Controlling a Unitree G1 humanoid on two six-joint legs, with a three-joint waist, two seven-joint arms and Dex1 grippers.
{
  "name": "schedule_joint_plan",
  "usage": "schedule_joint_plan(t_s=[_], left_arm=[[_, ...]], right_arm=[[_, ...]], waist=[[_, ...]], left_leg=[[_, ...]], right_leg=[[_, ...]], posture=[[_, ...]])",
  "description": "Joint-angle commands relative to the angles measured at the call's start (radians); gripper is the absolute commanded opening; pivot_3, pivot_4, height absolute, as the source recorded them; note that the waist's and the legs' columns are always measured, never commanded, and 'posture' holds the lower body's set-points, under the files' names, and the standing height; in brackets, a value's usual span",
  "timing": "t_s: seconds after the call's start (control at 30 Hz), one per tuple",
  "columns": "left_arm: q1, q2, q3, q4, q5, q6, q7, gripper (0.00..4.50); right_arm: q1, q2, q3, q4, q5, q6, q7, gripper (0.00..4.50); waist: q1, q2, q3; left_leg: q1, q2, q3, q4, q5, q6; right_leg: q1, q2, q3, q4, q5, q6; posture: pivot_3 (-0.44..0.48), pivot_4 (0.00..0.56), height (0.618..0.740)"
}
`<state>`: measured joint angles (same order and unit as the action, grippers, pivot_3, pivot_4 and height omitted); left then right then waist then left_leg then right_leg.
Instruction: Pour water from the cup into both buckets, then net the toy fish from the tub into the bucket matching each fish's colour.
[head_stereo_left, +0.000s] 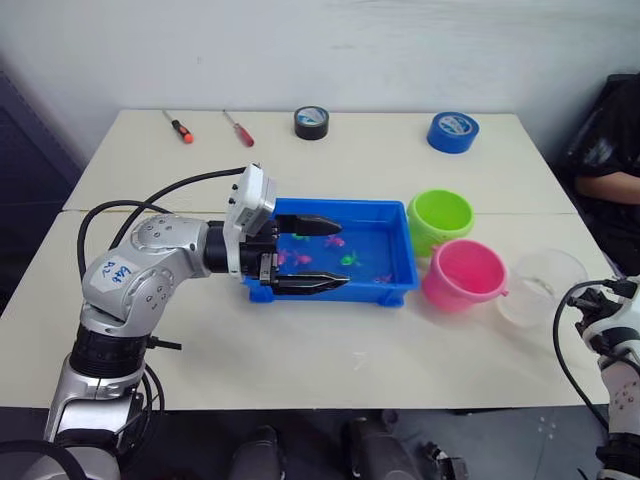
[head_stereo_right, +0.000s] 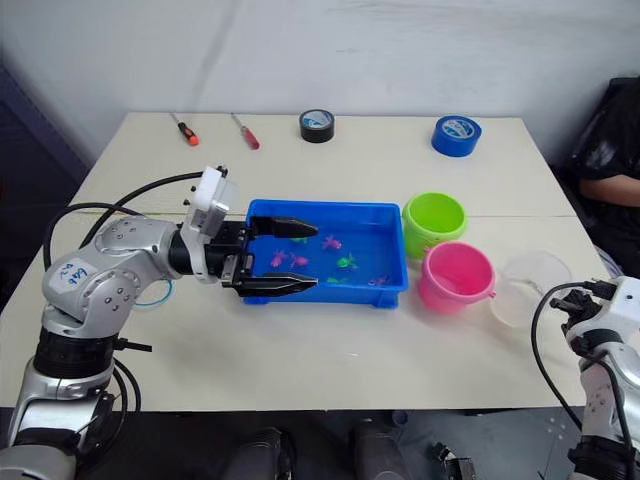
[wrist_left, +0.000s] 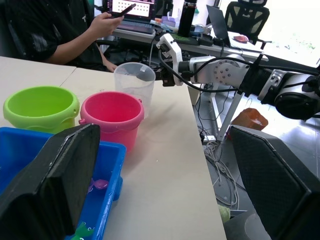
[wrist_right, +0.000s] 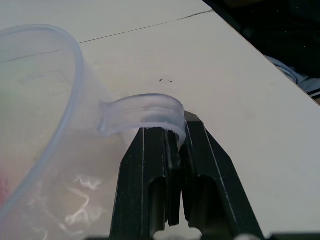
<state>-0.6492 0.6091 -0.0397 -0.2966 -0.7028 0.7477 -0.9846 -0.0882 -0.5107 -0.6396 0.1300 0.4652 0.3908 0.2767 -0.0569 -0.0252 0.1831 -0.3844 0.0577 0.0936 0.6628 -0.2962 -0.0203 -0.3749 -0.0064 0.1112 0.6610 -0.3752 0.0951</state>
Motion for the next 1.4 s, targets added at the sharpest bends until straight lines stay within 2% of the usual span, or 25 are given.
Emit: schedule_joint_plan(t_s=[0.03, 0.17, 0.33, 0.53, 0.8, 1.17, 1.4], left_arm=[[-0.016, 0.0, 0.023, 0.008, -0.004, -0.017, -0.002, 4.5], [-0.023, -0.003, 0.021, 0.024, -0.001, -0.023, -0.005, 4.5], [-0.032, -0.013, 0.014, 0.047, 0.012, -0.04, -0.005, 4.5], [-0.039, -0.027, 0.0, 0.074, 0.031, -0.055, -0.006, 4.5], [-0.053, -0.05, -0.019, 0.096, 0.049, -0.053, -0.008, 4.5], [-0.051, -0.062, -0.034, 0.109, 0.093, -0.089, -0.015, 4.5], [-0.052, -0.07, -0.035, 0.11, 0.1, -0.096, -0.01, 4.5]], right_arm=[[0.035, 0.011, -0.036, -0.064, 0.031, -0.018, 0.004, 0.11], [0.06, 0.006, -0.048, -0.144, 0.043, -0.022, -0.012, 0.11], [0.068, -0.051, -0.041, -0.351, 0.047, 0.035, -0.041, 0.11], [0.062, -0.173, 0.045, -0.45, -0.073, 0.093, -0.05, 0.11], [0.047, -0.297, 0.177, -0.402, -0.309, -0.007, -0.038, 0.11], [0.021, -0.36, 0.26, -0.348, -0.545, -0.155, -0.05, 0.11], [-0.013, -0.364, 0.297, -0.316, -0.638, -0.242, -0.051, 0.11]], waist=[[0.0, 0.0, 0.0], [-0.003, 0.001, 0.0], [-0.003, 0.005, 0.002], [0.0, 0.005, 0.002], [0.001, 0.005, 0.002], [0.0, 0.005, 0.002], [0.001, 0.005, 0.002]], left_leg=[[0.0, 0.0, 0.0, 0.0, 0.0, 0.0], [0.0, 0.0, 0.0, 0.0, 0.0, 0.0], [0.0, 0.0, 0.001, 0.0, 0.0, 0.0], [-0.001, 0.0, 0.0, 0.0, 0.0, 0.0], [-0.001, 0.0, 0.001, 0.0, 0.0, 0.0], [-0.001, 0.0, 0.001, 0.0, 0.0, 0.0], [-0.001, 0.0, 0.001, 0.0, 0.0, 0.0]], right_leg=[[0.0, 0.0, 0.0, 0.0, 0.0, 0.0], [0.0, 0.0, 0.0, 0.001, 0.0, 0.0], [-0.001, 0.0, 0.001, 0.001, 0.0, 0.0], [-0.001, 0.001, 0.0, 0.0, 0.0, 0.0], [-0.002, 0.0, 0.001, 0.0, 0.0, 0.0], [-0.002, 0.0, 0.001, 0.0, 0.0, 0.0], [-0.002, 0.0, 0.001, 0.0, 0.0, 0.0]], posture=[[0.0, 0.15, 0.74], [0.0, 0.15, 0.74], [0.0, 0.15, 0.74], [0.0, 0.15, 0.74], [0.0, 0.15, 0.74], [0.0, 0.15, 0.74], [0.0, 0.15, 0.74]])
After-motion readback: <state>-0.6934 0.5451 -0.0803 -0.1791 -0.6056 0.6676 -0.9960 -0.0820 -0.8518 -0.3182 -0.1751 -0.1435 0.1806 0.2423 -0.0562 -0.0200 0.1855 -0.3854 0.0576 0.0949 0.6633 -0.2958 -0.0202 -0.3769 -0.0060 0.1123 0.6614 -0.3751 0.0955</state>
